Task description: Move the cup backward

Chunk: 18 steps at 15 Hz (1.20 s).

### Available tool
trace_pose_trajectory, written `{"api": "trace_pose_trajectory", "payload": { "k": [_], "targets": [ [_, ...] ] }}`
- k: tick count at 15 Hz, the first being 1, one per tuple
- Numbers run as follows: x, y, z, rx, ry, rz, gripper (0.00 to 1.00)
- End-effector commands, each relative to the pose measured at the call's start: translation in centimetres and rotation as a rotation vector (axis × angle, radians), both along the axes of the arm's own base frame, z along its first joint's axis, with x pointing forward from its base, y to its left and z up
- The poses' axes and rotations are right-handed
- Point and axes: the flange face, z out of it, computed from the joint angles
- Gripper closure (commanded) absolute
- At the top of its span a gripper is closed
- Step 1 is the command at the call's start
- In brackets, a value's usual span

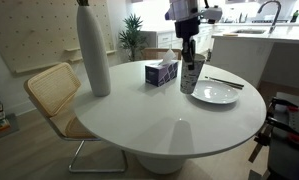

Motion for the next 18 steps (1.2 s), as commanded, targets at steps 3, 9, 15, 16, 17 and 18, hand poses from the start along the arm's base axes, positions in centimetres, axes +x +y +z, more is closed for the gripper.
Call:
{"api": "trace_pose_trajectory", "payload": {
  "k": [3,9,15,16,17,18],
  "targets": [
    [3.7,0.9,-1.8,-0.022,0.071,-0.055,0.99],
    [4.6,0.9,-3.8,-0.027,0.116,-0.082,0.99],
    [4.5,0.6,-6.0,-0.013,0.152,-0.100,0.99],
    [4.4,0.6,-6.3,-0.011,0.156,-0.104,0.99],
    [4.3,0.5,-6.6,-0.010,0.161,-0.108,0.99],
    [4.3,0.5,-6.9,-0.010,0.165,-0.111,0.99]
  ]
}}
